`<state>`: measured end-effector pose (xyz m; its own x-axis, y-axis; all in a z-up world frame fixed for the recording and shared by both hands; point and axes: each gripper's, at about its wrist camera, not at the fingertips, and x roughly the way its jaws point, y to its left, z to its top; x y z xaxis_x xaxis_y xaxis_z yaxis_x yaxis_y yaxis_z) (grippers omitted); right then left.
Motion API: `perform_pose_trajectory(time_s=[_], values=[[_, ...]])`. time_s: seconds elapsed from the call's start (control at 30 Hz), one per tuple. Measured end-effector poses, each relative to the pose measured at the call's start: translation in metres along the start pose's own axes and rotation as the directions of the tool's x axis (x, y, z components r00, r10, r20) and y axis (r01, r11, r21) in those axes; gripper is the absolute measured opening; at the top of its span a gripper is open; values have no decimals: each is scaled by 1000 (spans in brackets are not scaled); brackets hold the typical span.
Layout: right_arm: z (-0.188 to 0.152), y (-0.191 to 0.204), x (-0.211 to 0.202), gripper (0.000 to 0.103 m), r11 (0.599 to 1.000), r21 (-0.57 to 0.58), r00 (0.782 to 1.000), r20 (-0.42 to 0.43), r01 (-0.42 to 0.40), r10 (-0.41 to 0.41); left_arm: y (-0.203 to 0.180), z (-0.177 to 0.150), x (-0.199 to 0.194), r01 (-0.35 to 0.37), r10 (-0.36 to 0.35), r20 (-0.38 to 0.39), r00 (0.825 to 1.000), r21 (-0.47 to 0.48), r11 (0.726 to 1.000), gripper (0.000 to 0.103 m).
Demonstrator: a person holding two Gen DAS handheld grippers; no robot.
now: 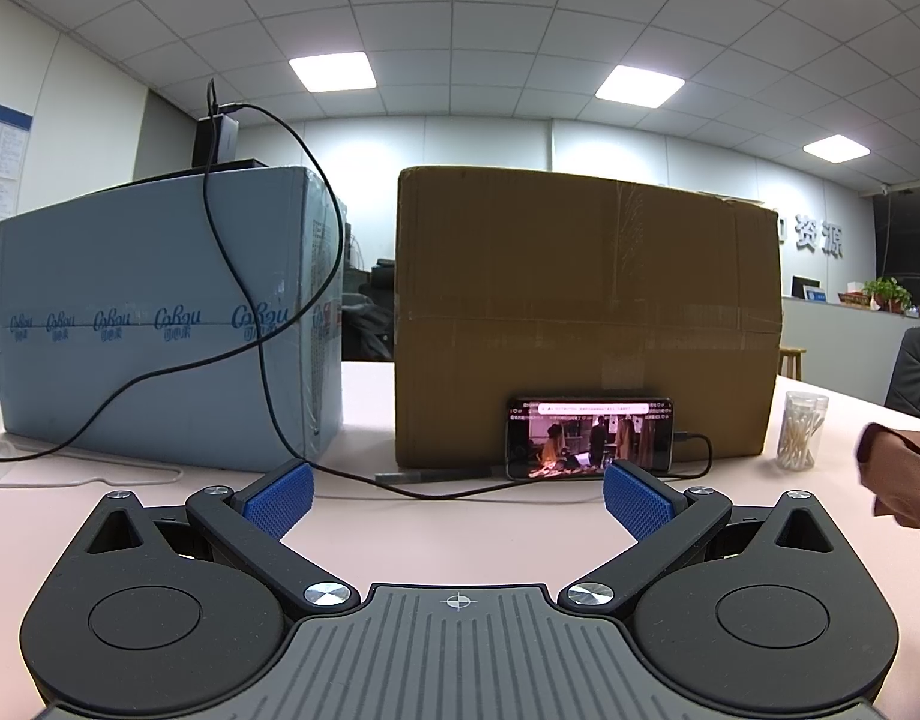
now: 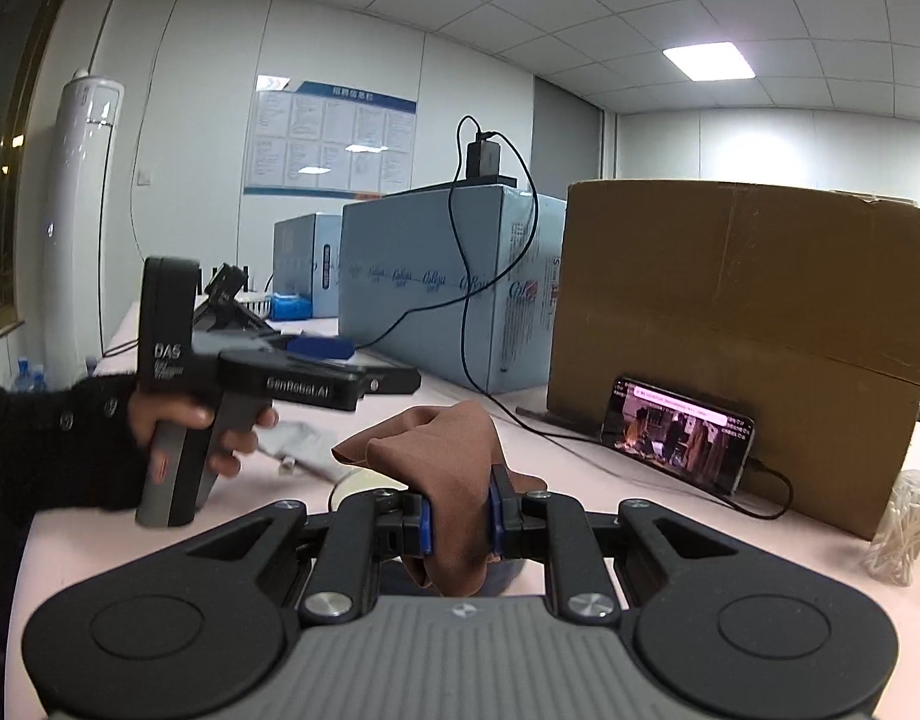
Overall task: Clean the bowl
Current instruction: 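Lift the brown cloth with the right gripper and carry it over the bowl, then lower the held cloth into the dark blue bowl with the right gripper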
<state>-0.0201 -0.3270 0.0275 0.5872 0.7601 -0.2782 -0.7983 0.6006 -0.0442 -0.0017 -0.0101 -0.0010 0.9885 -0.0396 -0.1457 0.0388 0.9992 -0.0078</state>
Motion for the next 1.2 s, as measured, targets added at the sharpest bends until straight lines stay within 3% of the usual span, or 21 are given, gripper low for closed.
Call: perform_pose_trajectory(time_s=[0.3, 0.67, 1.03, 1.2], values=[[9, 4, 36, 20, 997, -32, 994, -81, -76, 73, -1, 0, -1, 11, -11, -6, 1000, 0, 1000, 103], [14, 8, 56, 21, 992, -91, 988, -133, -88, 75, 0, 0, -1, 15, -15, -7, 1000, 0, 1000, 103], [12, 8, 65, 33, 987, -130, 982, -175, -97, 74, 0, 0, 0, 16, -16, -8, 1000, -1, 1000, 103], [11, 8, 63, 47, 986, -137, 984, -166, -94, 70, 0, 0, 0, 17, -17, -9, 1000, -1, 1000, 103]])
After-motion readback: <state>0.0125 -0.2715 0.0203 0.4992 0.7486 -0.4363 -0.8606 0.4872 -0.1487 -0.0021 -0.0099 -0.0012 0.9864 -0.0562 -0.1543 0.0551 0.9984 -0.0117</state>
